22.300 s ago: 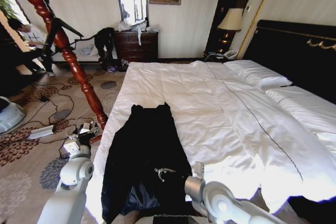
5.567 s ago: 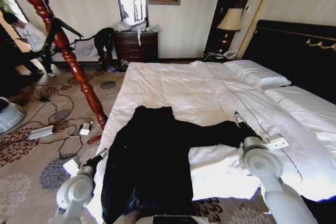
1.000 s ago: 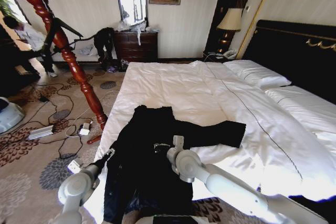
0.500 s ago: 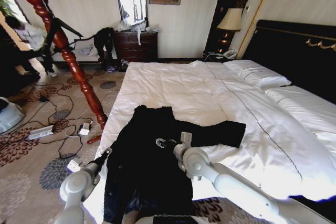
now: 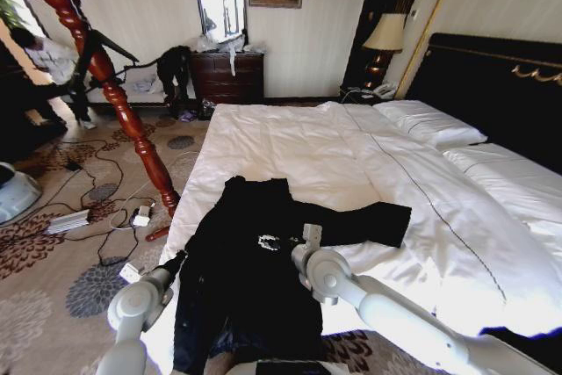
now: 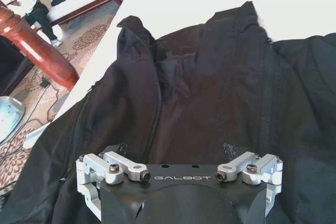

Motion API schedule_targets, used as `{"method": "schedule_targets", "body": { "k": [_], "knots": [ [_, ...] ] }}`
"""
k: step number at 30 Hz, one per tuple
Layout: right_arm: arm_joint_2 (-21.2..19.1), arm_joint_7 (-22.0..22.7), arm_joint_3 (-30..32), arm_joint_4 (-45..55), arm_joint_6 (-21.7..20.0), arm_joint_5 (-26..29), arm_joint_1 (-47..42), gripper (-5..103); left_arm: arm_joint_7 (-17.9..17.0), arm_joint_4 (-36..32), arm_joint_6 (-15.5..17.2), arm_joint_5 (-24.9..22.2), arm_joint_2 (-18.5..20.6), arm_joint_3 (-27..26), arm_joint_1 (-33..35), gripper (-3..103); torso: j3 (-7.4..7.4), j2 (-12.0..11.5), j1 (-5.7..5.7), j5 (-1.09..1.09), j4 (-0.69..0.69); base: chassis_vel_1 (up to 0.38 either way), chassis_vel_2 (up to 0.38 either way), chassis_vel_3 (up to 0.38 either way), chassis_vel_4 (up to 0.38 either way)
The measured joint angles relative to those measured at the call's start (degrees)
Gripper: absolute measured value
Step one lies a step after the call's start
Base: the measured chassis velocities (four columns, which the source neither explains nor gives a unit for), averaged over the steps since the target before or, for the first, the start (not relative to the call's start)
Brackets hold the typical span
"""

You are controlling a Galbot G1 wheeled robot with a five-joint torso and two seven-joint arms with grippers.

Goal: Pick up the clothes from the bed and hang them on the clothes hanger.

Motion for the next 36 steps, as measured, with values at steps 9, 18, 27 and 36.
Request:
{"method": "schedule_targets", "body": {
  "k": [9, 18, 27, 36],
  "knots": [
    [-0.64, 0.16, 4.16, 0.1, 0.18, -0.25, -2.7, 100, 4.32, -2.84, -3.35, 4.56, 2.43, -1.87, -0.11, 0, 0.0, 0.0, 0.0, 0.0, 0.0, 0.0, 0.0, 0.0, 0.0],
    [-0.98, 0.16, 6.24, 1.09, 0.19, -0.45, -5.16, 100, 7.27, -4.97, -5.01, 19.62, 9.37, -1.31, -1.19, 0, 0.0, 0.0, 0.0, -0.01, -0.01, 0.0, 0.0, 0.0, 0.0],
    [-1.11, 0.16, 8.07, 1.8, 0.17, -1.05, -6.96, 100, 9.22, -3.42, -3.85, 29.35, 22.41, -1.51, -2.9, 0, 0.0, 0.0, 0.0, 0.0, 0.0, 0.0, 0.0, 0.0, 0.0],
    [-0.8, -0.05, 9.81, 1.99, 0.08, -2.49, -9.77, 100, 2.75, 0.07, 0.41, 15.33, 23.14, 1.35, -2.65, 12, 0.0, 0.0, 0.0, 0.0, 0.0, 0.0, 0.0, 0.0, 0.0]
  ]
}}
